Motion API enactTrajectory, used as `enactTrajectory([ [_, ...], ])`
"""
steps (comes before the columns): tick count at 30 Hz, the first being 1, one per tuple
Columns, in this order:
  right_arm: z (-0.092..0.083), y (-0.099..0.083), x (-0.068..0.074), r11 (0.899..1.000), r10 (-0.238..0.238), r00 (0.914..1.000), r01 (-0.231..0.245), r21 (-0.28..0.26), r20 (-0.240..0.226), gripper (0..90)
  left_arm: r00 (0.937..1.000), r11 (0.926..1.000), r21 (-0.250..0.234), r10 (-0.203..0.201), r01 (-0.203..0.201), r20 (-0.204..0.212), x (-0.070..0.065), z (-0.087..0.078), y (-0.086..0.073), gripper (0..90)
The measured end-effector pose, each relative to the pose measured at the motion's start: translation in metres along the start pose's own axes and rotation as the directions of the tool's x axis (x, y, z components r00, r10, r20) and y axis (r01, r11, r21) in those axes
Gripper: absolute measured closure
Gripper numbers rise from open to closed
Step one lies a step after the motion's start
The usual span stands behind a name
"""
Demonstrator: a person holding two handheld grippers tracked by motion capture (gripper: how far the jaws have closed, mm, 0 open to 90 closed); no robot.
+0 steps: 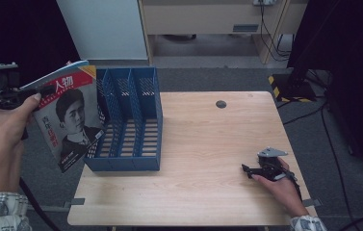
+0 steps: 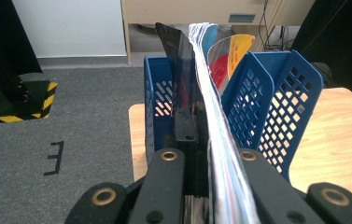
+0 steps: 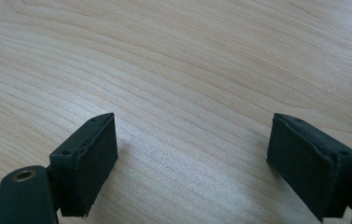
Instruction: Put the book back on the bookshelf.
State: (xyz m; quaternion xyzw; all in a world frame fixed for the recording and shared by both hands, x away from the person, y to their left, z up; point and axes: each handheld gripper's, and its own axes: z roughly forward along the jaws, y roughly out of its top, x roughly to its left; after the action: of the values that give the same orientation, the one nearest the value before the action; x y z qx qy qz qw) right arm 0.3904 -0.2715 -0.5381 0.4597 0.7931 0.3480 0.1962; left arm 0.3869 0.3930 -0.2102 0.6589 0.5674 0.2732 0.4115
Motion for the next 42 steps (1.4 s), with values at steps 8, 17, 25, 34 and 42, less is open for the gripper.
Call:
enactTrajectory([
  [8,0.0,0.0,0.0,1.0,0.0,1.0,0.0,0.0,0.0,16.4,0.9995,0.9997,-0.002,-0.026,0.026,-0.016,0.003,0.014,0.004,86.6],
  [17,0.0,0.0,0.0,1.0,0.0,1.0,0.0,0.0,0.0,16.4,0.9993,0.9998,0.008,-0.018,0.018,-0.034,0.0,0.03,0.008,86.6],
  [25,0.0,0.0,0.0,1.0,-0.002,1.0,0.002,-0.002,0.001,16.4,0.9995,0.9998,-0.005,-0.021,0.021,-0.022,-0.001,0.04,0.009,86.6],
  [34,0.0,0.0,0.0,1.0,-0.002,1.0,0.002,-0.003,0.001,16.4,0.9996,1.0,0.004,0.008,-0.008,-0.027,-0.007,0.049,0.01,86.6],
  [42,0.0,0.0,0.0,1.0,-0.002,1.0,0.002,-0.003,0.001,16.4,0.9995,0.9997,-0.013,0.021,-0.022,-0.024,-0.01,0.053,0.01,86.6],
])
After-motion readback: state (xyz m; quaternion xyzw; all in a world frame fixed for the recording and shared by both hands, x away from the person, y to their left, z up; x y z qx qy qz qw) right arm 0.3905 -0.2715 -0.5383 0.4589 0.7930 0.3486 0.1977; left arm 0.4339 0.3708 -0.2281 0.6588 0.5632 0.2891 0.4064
